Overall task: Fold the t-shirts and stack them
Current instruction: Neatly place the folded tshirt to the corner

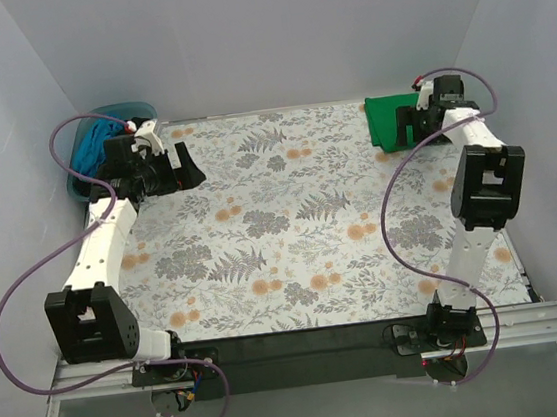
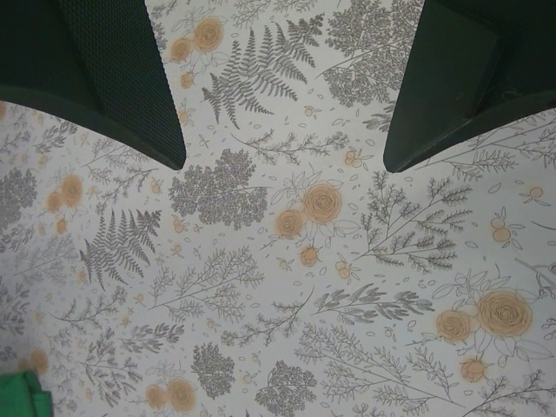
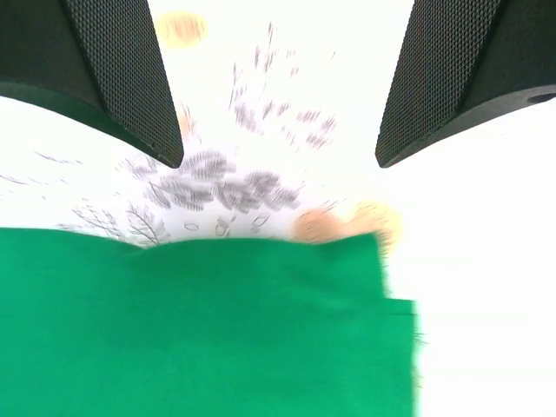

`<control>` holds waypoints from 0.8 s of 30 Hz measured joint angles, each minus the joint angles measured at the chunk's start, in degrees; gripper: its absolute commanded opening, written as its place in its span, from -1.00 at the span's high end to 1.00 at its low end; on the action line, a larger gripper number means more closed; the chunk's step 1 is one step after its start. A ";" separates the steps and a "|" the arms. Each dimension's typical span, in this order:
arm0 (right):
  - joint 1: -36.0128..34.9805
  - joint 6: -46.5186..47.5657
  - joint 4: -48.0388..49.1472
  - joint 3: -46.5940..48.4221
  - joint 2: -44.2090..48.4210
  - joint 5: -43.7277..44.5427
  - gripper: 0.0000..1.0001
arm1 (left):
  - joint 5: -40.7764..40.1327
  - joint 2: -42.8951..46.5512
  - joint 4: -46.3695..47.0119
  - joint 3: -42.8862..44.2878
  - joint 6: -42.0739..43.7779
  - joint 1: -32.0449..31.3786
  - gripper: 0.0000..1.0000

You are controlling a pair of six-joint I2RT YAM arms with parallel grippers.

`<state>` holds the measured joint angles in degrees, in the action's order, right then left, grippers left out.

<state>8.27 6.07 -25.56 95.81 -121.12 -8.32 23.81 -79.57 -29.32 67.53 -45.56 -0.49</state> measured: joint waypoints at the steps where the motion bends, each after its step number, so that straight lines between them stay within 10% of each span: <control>1: -0.09 0.59 -0.85 -0.28 2.34 -0.37 -0.97 | 0.20 -0.96 -0.92 1.55 -0.31 0.00 -0.96; 10: -0.52 8.13 -6.64 -2.40 27.39 -5.86 -0.97 | 2.45 -3.37 -6.75 5.14 0.17 0.00 -0.96; 24: -6.78 12.04 -14.40 -45.42 55.84 -11.80 -0.97 | 1.81 2.36 -9.29 -13.07 6.49 -0.15 -0.96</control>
<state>1.50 18.11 -39.97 50.39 -65.28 -20.12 25.63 -77.21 -38.61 54.46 -39.07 -0.64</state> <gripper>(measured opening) 0.983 0.982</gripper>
